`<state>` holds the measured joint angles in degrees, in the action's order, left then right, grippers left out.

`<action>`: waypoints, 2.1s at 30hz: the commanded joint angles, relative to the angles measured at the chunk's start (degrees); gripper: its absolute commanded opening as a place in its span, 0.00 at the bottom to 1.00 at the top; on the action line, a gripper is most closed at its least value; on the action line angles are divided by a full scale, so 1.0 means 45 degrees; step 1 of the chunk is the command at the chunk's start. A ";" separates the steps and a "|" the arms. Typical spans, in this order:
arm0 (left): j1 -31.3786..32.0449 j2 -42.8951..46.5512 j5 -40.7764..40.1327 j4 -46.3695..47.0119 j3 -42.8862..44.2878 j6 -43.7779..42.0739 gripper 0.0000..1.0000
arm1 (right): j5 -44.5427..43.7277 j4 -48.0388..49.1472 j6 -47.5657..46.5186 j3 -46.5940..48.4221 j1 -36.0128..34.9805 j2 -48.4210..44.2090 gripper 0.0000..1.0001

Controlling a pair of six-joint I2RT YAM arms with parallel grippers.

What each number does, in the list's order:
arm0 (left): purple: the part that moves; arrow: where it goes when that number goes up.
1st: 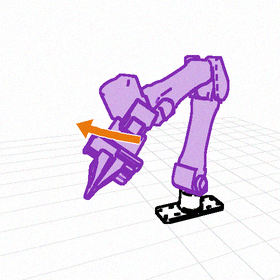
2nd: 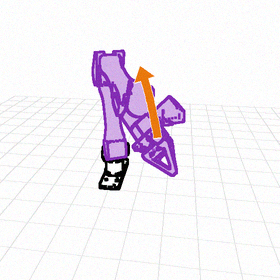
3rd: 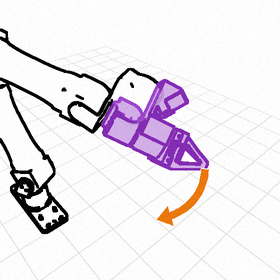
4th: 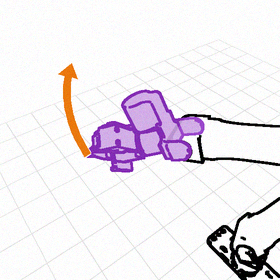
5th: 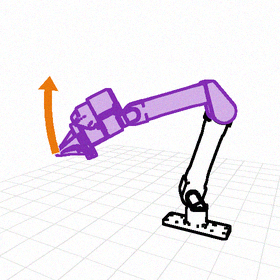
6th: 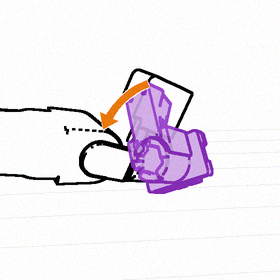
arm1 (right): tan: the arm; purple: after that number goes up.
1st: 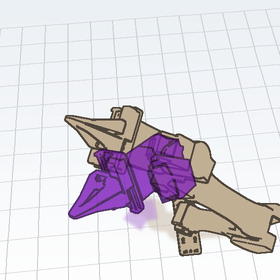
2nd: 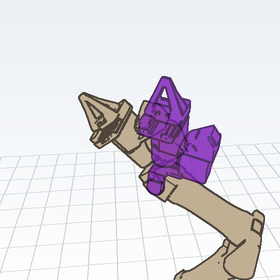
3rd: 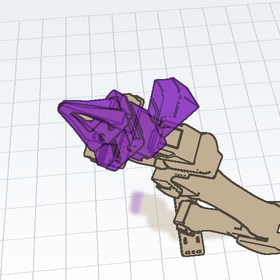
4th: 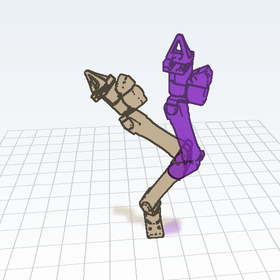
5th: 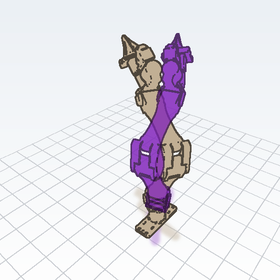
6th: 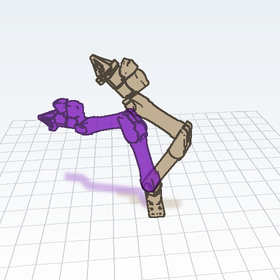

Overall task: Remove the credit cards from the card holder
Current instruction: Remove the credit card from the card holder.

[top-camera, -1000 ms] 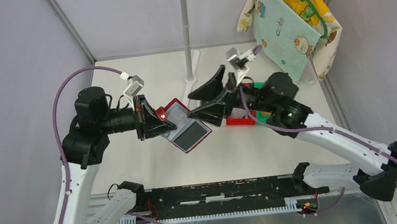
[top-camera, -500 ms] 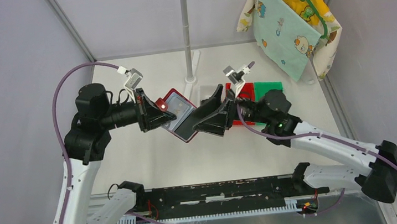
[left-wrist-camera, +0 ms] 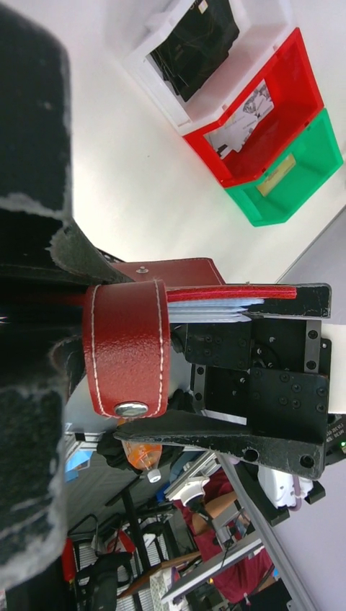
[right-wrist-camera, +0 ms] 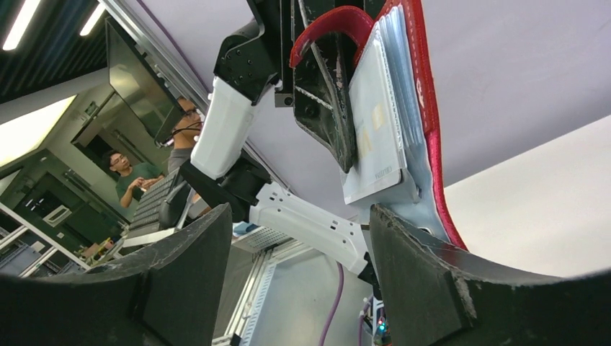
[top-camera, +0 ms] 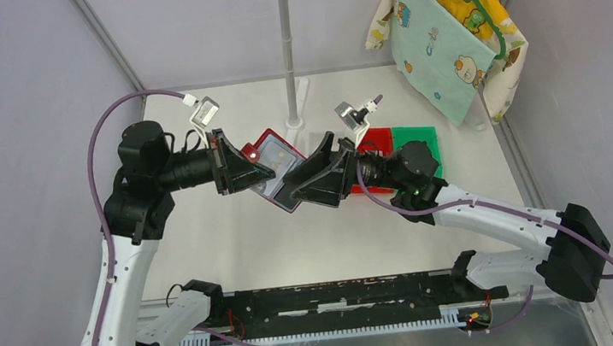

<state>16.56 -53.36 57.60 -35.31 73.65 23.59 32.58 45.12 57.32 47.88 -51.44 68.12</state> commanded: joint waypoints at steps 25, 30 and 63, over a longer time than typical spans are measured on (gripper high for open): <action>0.0020 0.0971 0.2252 0.0818 -0.0536 0.0116 0.46 | -0.1854 0.1614 0.0663 0.0903 -0.0327 0.0974 0.02; 0.0020 0.0764 0.2453 0.0675 -0.0350 0.0139 0.47 | -0.1760 0.1634 0.0605 0.0625 -0.0312 0.0775 0.00; 0.0030 0.0711 0.2378 0.2126 -0.0095 0.1684 0.11 | -0.2046 0.1086 0.0196 -0.0031 -0.0325 0.0286 0.52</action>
<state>16.21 -52.60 64.99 -29.39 71.40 29.56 25.52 49.39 57.89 45.52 -53.21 67.59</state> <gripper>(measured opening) 0.225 0.509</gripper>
